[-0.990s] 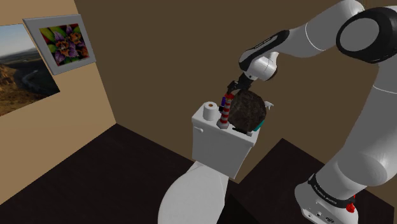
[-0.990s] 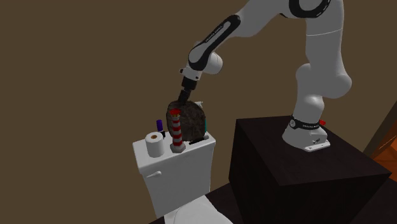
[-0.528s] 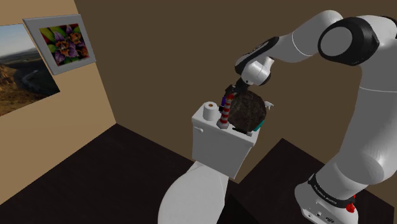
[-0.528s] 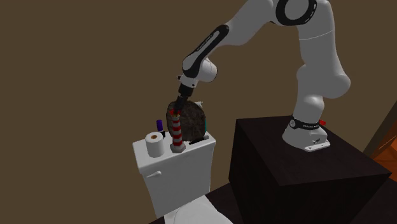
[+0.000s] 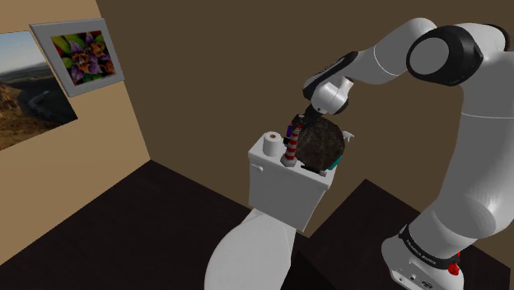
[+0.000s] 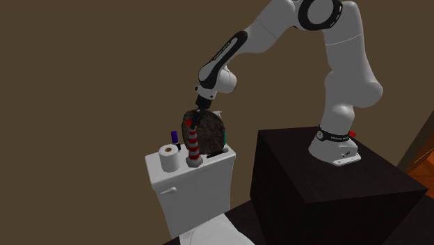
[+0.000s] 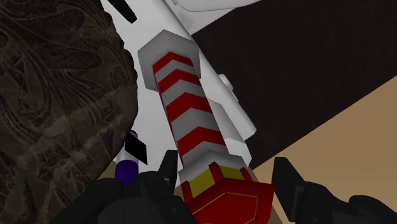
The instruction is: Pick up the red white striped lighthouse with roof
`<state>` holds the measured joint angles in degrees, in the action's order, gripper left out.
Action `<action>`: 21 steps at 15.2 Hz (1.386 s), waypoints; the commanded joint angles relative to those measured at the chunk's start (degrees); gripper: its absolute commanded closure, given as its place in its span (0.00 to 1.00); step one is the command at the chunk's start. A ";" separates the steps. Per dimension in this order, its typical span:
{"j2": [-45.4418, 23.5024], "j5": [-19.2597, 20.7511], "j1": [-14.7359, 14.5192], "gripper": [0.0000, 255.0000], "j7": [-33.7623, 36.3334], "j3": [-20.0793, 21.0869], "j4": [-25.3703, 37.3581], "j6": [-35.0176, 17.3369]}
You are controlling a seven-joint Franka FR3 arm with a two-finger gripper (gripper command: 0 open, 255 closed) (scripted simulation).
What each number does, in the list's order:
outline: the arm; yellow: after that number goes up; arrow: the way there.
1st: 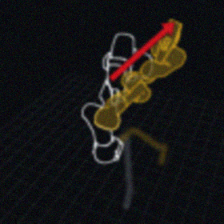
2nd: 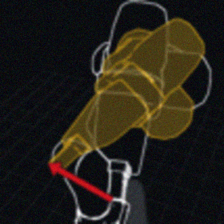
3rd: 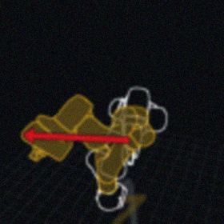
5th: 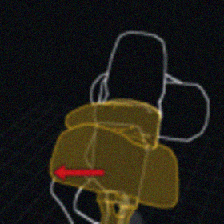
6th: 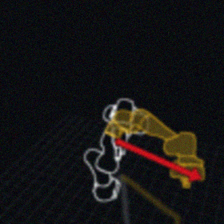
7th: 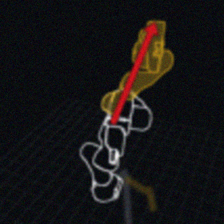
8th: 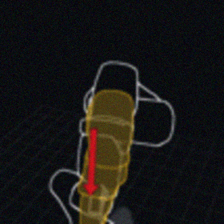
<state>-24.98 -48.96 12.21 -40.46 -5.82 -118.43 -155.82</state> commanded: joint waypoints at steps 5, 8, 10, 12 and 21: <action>0.00 -0.06 0.00 1.00 -0.05 0.04 -0.09 -0.01; 1.11 1.37 -0.54 1.00 1.46 -0.74 -0.09 0.95; 2.33 2.65 -1.01 1.00 2.79 -1.43 -0.32 1.82; 3.52 3.93 -1.47 1.00 4.10 -2.10 -0.50 2.70; 8.57 9.67 -3.14 1.00 9.83 -4.68 -0.61 6.88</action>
<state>-17.07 -39.93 9.27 -31.28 -10.25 -118.94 -149.37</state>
